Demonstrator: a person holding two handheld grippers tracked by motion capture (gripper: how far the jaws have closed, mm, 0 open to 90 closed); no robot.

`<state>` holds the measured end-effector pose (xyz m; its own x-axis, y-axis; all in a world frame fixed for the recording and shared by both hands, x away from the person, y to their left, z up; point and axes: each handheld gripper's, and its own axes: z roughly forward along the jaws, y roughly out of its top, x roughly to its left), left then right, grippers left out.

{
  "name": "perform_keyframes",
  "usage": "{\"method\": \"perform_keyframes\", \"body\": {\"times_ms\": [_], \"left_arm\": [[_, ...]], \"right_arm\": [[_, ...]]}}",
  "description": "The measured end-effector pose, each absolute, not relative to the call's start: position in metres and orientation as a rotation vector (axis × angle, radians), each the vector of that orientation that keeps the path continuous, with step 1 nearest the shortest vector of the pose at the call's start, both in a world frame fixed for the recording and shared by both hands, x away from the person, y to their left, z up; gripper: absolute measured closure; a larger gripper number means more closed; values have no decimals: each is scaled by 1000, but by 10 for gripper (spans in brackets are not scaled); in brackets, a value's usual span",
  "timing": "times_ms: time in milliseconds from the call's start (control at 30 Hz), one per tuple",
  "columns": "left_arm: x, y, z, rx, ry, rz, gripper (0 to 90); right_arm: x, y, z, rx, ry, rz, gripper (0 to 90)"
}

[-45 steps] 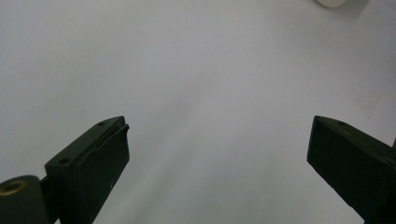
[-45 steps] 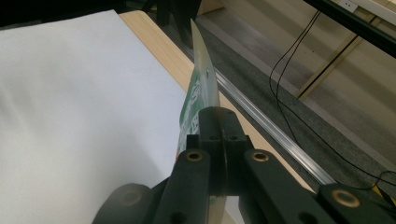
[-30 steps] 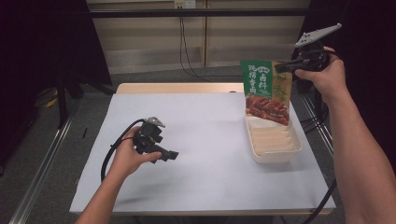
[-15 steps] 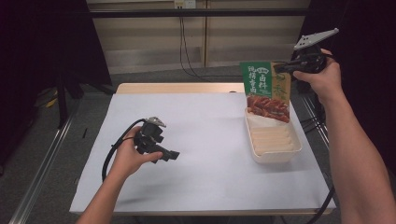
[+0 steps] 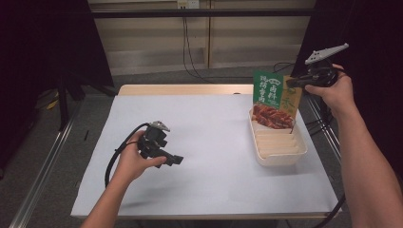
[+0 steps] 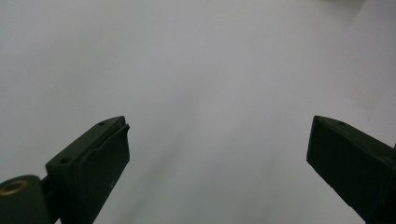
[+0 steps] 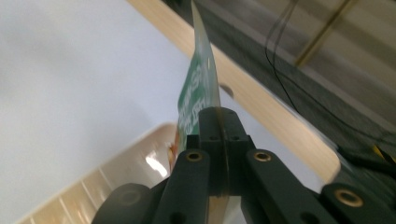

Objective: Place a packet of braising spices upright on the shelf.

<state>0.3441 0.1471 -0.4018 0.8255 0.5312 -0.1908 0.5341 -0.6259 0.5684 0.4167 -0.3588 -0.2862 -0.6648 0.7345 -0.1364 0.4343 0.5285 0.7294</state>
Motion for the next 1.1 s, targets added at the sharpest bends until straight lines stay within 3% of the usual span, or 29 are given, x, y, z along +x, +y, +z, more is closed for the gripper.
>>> {"method": "perform_keyframes", "body": {"times_ms": [67, 100, 133, 200, 300, 467, 800, 1100], "left_arm": [[344, 146, -402, 2383, 768, -12, 59], [343, 145, -402, 2374, 774, -10, 58], [343, 145, -402, 2374, 774, -10, 58], [340, 143, -402, 2326, 806, -12, 57], [338, 142, -402, 2312, 818, -13, 54], [338, 144, -399, 2328, 796, -5, 53], [335, 145, -400, 2299, 793, -10, 51], [334, 149, -400, 2287, 790, -9, 51]], "right_arm": [[412, -363, -285, 963, 2339, 935, 823], [405, -367, -283, 1022, 2289, 971, 695], [405, -367, -283, 1022, 2289, 971, 695], [400, -367, -281, 1050, 2295, 940, 612], [393, -366, -279, 1100, 2294, 948, 385], [375, -357, -277, 1131, 2279, 933, 230], [342, -348, -280, 1196, 2255, 943, 120], [316, -346, -289, 1177, 2244, 1026, 136]]}}
